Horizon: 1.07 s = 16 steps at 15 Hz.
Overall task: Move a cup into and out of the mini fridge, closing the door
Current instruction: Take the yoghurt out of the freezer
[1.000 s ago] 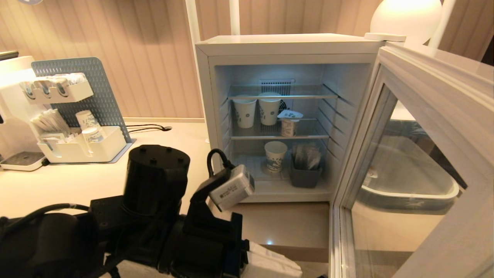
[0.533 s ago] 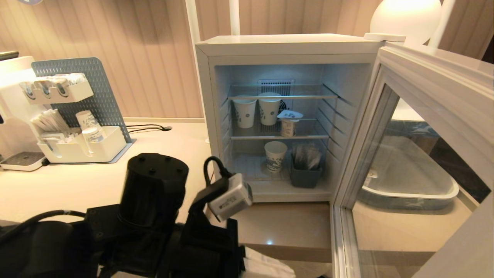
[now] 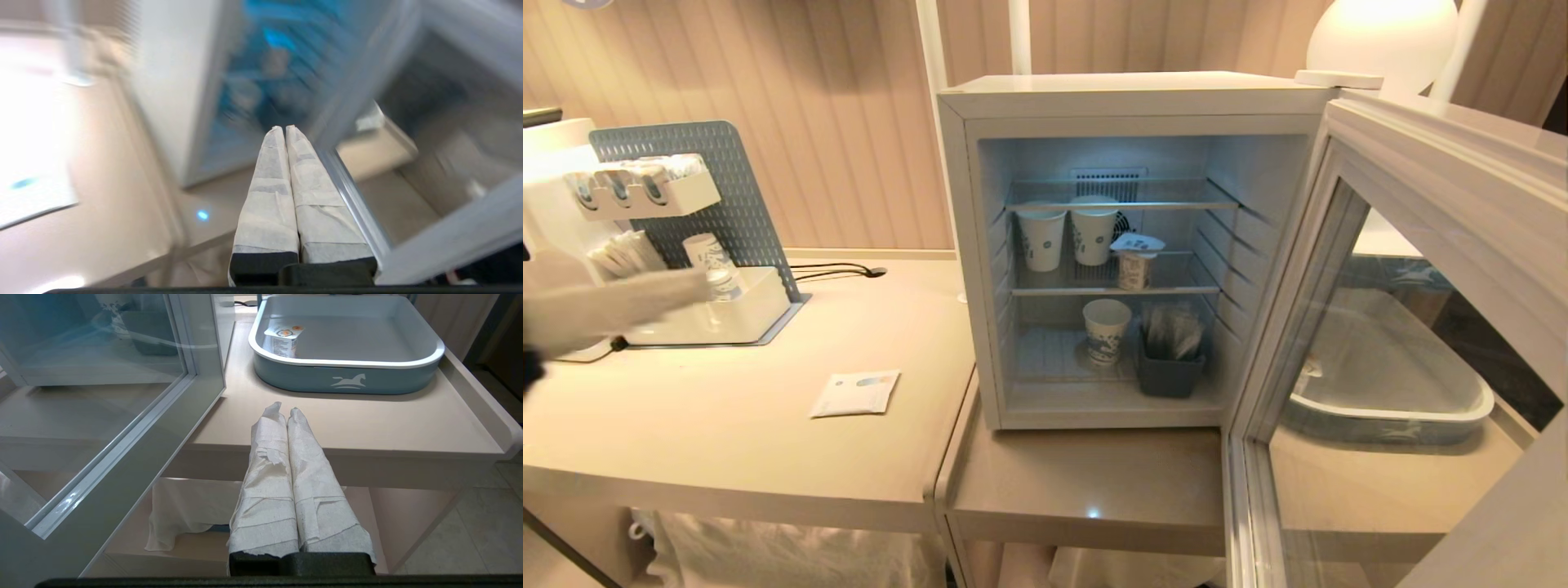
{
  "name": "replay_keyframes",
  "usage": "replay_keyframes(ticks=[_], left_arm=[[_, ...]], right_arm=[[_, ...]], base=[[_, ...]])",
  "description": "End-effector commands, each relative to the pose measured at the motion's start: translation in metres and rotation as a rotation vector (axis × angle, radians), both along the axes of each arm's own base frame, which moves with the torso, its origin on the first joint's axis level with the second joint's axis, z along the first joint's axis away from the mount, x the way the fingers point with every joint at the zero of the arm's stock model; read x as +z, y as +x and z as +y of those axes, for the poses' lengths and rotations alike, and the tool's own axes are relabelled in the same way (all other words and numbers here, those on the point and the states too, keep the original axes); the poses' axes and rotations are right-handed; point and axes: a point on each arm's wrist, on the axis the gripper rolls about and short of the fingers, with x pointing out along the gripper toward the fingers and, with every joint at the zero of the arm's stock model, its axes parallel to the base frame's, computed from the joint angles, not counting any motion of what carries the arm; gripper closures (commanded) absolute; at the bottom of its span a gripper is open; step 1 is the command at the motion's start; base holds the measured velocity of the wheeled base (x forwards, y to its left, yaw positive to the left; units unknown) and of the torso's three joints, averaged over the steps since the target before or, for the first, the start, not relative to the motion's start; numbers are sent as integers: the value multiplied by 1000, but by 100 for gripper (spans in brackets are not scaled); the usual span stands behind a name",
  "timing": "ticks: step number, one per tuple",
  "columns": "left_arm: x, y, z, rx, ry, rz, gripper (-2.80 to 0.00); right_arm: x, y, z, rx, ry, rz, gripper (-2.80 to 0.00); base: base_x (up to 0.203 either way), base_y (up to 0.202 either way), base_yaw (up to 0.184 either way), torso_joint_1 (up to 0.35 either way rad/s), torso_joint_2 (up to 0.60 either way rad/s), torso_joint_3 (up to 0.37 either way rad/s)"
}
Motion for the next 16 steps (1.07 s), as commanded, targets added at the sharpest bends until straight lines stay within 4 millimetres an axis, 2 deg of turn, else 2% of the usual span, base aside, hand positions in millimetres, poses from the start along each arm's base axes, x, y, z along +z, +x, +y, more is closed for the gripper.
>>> replay_keyframes(ticks=[1,3,4,5,7,8,9,11,13,16], left_arm=[[9,-107,2,152,-13,-81,0],[-3,-167,-9,326,3,-98,0],[-11,-186,-11,421,27,-77,0],[-12,-193,-7,427,36,-71,0],[-17,-199,11,378,45,-46,0],[-29,-202,18,383,54,-34,0],[-47,-201,22,445,68,17,0],[-60,-195,29,627,-12,125,0],[-51,-199,30,646,-82,72,0],[-50,-199,29,647,-108,66,0]], right_arm=[[0,0,0,0,0,2,0],[0,0,0,0,0,3,0],[0,0,0,0,-1,3,0],[0,0,0,0,0,3,0],[0,0,0,-2,1,3,0],[0,0,0,-2,1,3,0],[0,0,0,-2,3,3,0],[0,0,0,-1,2,2,0],[0,0,0,-2,1,2,0],[0,1,0,-2,3,16,0]], base=[[0,0,0,0,0,0],[0,0,0,0,0,0],[0,0,0,0,0,0],[0,0,0,0,0,0],[0,0,0,0,0,0],[0,0,0,0,0,0],[0,0,0,0,0,0],[0,0,0,0,0,0],[0,0,0,0,0,0],[0,0,0,0,0,0]])
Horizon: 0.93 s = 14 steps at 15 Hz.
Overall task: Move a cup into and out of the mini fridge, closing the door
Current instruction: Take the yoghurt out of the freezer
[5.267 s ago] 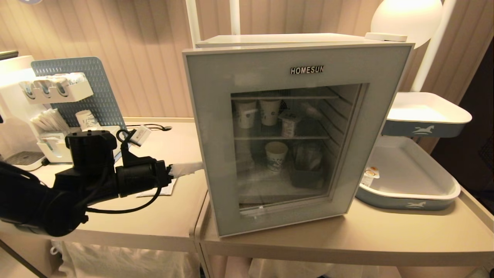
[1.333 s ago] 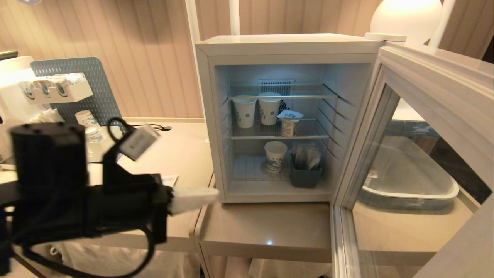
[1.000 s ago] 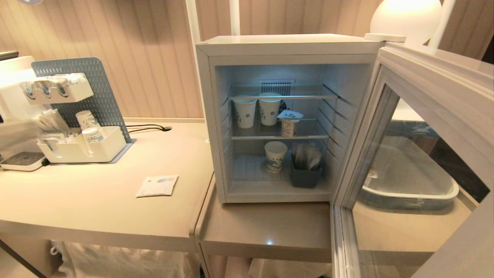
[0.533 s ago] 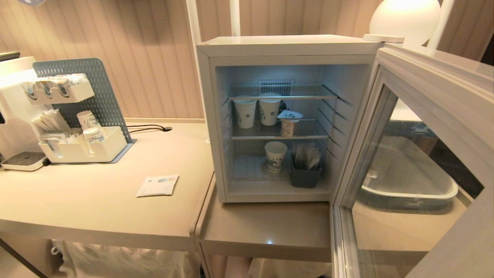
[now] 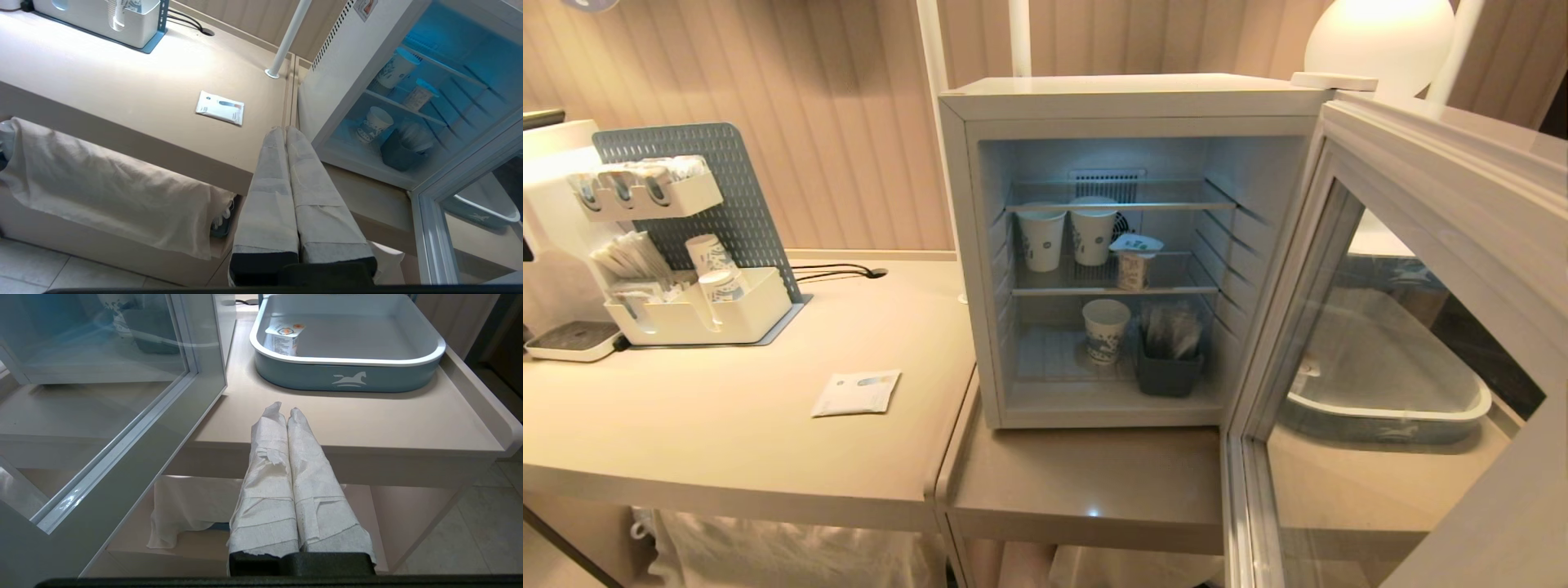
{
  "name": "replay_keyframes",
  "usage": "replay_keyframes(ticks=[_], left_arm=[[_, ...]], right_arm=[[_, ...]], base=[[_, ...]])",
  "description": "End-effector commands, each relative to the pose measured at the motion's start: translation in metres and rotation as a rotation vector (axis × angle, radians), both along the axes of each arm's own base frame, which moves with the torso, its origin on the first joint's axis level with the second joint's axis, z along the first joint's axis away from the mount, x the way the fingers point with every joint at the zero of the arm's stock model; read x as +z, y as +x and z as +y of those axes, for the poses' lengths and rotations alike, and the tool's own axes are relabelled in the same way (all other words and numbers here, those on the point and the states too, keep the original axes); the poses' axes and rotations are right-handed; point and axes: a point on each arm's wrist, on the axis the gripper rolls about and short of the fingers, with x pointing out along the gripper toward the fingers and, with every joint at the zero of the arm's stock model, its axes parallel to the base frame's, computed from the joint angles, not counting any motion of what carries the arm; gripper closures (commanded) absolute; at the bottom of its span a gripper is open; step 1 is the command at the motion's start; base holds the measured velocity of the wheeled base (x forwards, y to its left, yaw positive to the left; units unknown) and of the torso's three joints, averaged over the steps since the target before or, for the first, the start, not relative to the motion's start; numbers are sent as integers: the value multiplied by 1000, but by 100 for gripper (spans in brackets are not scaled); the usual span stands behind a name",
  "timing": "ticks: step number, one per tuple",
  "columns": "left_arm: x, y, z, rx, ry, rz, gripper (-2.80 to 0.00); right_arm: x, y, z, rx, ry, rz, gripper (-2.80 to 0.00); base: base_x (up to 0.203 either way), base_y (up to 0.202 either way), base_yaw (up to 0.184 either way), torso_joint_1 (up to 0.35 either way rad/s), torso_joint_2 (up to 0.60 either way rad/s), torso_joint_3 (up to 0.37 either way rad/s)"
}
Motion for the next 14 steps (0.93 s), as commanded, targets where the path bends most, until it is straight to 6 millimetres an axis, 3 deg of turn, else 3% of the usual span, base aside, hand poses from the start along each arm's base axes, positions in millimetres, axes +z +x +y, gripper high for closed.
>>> replay_keyframes(ticks=[1,7,10,12,14], left_arm=[[-3,3,-1,6,-10,26,0],[-14,12,-13,-29,-83,77,0],[-48,16,-18,-75,-62,103,0],[-86,18,-17,-92,28,38,0],[-112,43,-15,-38,122,-46,0]], right_arm=[[0,1,0,1,0,14,0],[0,3,0,2,0,50,0],[0,3,0,2,0,48,0],[0,3,0,0,-1,47,0],[0,3,0,2,0,45,0]], base=[[0,0,0,0,0,0],[0,0,0,0,0,0],[0,0,0,0,0,0],[0,0,0,0,0,0],[0,0,0,0,0,0]])
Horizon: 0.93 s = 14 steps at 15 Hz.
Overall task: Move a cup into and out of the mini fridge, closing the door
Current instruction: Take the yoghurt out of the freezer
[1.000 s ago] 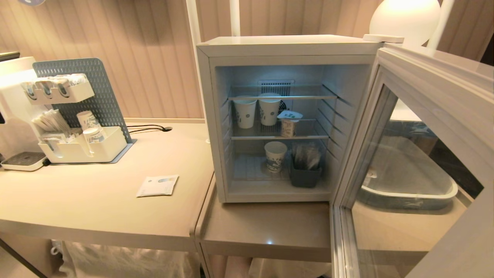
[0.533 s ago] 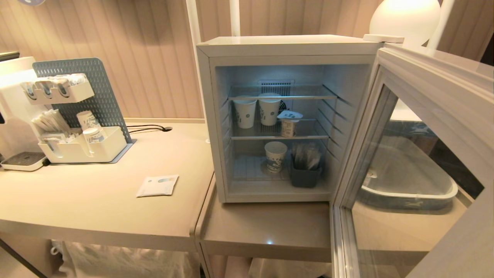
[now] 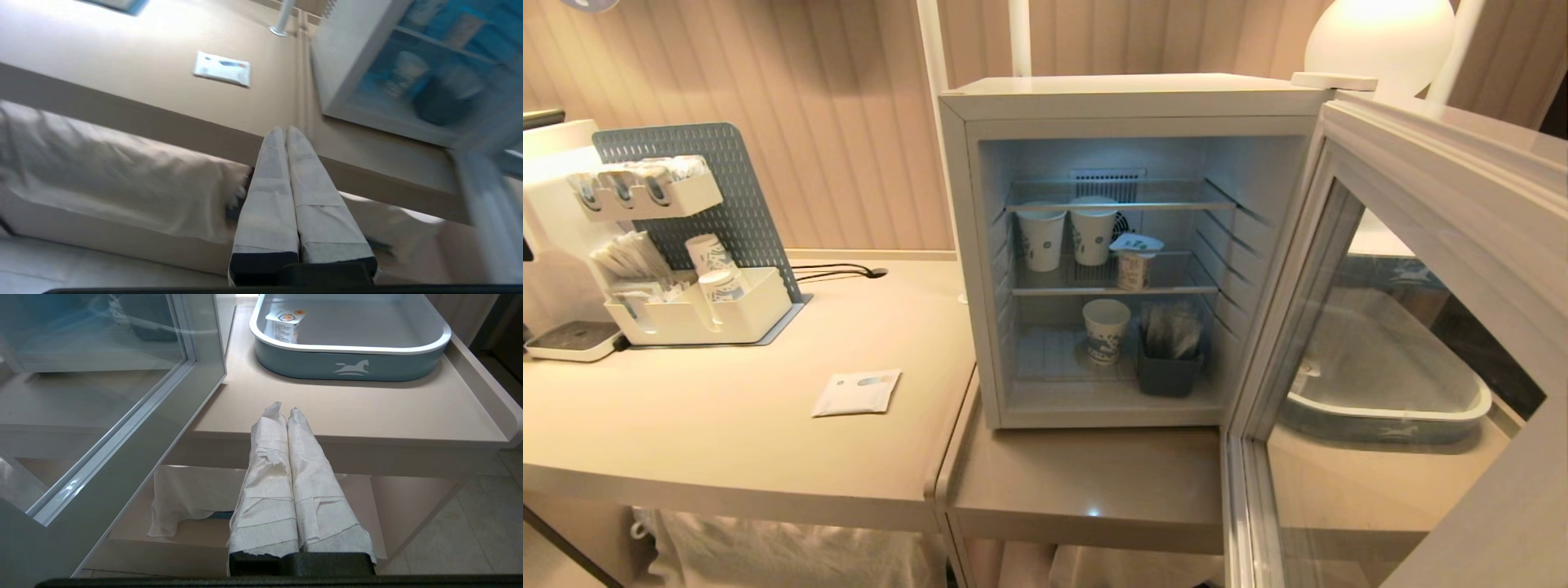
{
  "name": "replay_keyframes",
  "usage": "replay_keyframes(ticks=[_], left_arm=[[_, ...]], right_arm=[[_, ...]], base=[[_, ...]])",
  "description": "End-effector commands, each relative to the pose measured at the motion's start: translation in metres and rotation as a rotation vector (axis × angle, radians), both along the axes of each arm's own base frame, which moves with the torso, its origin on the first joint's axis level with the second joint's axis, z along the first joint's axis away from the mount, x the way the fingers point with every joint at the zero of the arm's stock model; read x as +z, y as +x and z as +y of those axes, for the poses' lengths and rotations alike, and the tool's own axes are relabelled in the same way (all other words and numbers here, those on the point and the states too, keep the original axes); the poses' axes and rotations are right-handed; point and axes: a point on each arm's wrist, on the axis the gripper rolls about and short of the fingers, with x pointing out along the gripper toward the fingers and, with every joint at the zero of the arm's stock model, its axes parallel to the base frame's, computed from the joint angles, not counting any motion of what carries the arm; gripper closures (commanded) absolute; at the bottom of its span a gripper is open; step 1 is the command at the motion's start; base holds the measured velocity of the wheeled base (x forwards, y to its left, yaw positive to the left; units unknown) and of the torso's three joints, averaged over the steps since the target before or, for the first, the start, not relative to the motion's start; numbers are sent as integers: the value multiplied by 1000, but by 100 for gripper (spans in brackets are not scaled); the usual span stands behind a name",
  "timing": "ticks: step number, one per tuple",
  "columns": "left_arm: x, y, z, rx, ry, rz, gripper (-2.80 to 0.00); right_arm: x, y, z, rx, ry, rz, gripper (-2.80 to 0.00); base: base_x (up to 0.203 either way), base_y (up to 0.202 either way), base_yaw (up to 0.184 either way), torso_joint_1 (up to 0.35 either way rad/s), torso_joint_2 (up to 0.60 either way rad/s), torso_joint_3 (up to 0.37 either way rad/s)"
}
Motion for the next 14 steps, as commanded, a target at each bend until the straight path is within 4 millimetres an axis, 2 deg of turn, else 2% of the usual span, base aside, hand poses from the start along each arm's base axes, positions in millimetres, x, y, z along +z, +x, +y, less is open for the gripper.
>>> replay_keyframes(ticks=[1,2,4,5,10,14], left_arm=[[-23,16,1,14,58,-133,0],[-41,29,1,26,128,-150,0],[-71,42,1,31,223,-93,0],[-77,43,1,26,263,-68,0],[-75,42,1,23,272,-70,0],[-75,42,1,24,270,-71,0]], right_arm=[[0,0,0,0,0,2,0],[0,0,0,0,0,-4,0],[0,-1,0,0,0,-10,0],[0,-1,0,0,0,-15,0],[0,-1,0,0,0,-15,0],[0,-1,0,0,0,-14,0]], base=[[0,0,0,0,0,0],[0,0,0,0,0,0],[0,0,0,0,0,0],[0,0,0,0,0,0],[-16,0,-1,1,1,0],[-182,0,0,5,2,3]])
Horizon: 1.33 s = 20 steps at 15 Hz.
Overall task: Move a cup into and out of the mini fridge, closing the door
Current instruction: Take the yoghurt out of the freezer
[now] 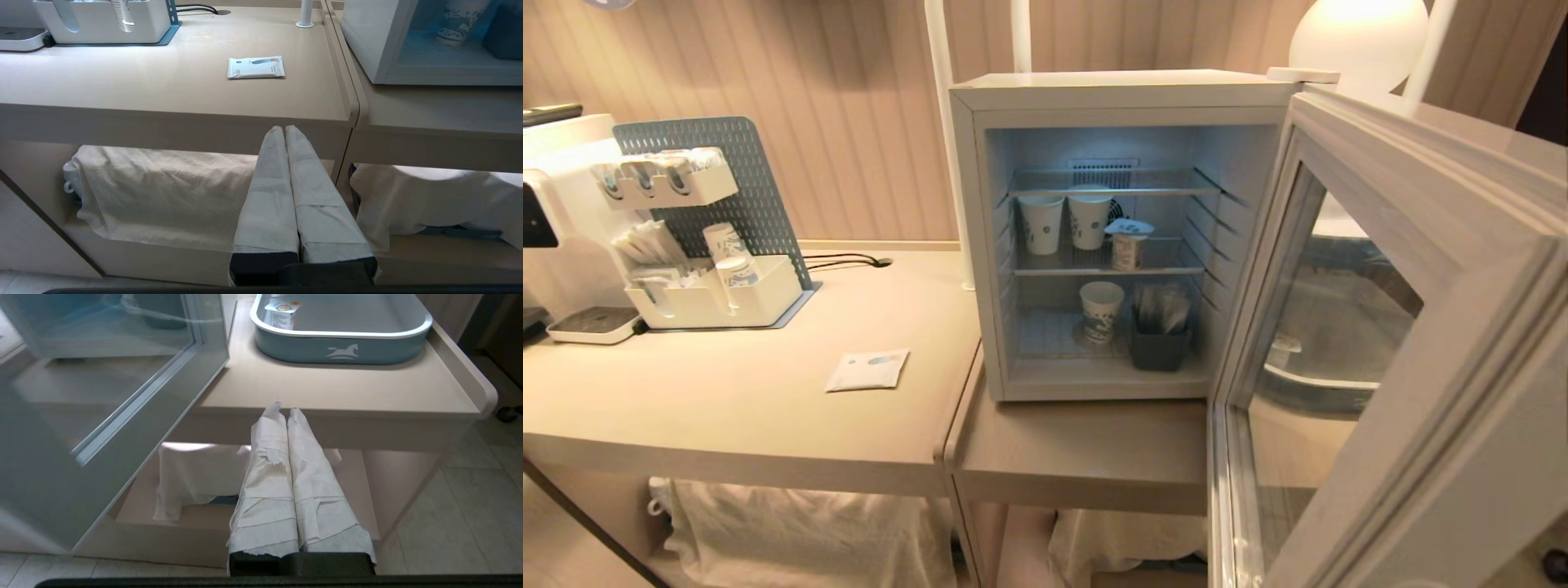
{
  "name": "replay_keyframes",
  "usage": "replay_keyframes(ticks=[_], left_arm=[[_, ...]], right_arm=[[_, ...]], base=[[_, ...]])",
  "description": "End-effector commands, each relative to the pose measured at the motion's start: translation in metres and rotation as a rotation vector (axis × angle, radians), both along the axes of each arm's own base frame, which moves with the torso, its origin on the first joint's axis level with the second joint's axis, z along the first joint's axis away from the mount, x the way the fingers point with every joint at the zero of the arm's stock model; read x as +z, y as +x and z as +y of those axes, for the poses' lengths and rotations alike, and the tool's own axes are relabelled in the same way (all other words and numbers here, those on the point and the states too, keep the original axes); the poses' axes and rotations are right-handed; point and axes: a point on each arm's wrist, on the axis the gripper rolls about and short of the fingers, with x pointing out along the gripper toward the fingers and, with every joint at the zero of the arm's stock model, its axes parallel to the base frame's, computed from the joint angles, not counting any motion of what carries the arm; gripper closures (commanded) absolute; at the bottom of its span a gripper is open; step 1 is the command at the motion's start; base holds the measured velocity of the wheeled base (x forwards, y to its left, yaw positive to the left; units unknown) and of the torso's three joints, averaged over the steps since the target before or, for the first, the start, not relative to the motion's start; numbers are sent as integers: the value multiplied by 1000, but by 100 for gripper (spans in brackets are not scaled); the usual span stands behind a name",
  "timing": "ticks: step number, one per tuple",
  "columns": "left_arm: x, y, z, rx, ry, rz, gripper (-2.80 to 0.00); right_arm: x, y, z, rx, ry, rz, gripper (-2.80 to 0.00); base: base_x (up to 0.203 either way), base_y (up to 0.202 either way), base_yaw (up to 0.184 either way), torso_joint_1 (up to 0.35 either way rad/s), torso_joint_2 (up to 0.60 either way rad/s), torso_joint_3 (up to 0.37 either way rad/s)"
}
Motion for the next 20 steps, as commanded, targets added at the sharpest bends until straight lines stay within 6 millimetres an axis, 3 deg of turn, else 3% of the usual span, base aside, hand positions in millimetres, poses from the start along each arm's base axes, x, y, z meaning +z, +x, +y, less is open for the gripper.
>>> replay_keyframes(ticks=[1,9,14,20], left_arm=[[-1,0,0,2,-1,2,0],[-1,0,0,0,-1,2,0],[-1,0,0,0,-1,2,0],[-1,0,0,0,-1,2,0]], right_arm=[[0,0,0,1,0,0,0],[0,0,0,1,0,2,0],[0,0,0,1,0,2,0],[0,0,0,1,0,2,0]], base=[[-184,0,-5,-2,4,2],[-187,0,0,5,0,2],[-14,12,1,0,-2,1],[0,175,-1,2,3,3]])
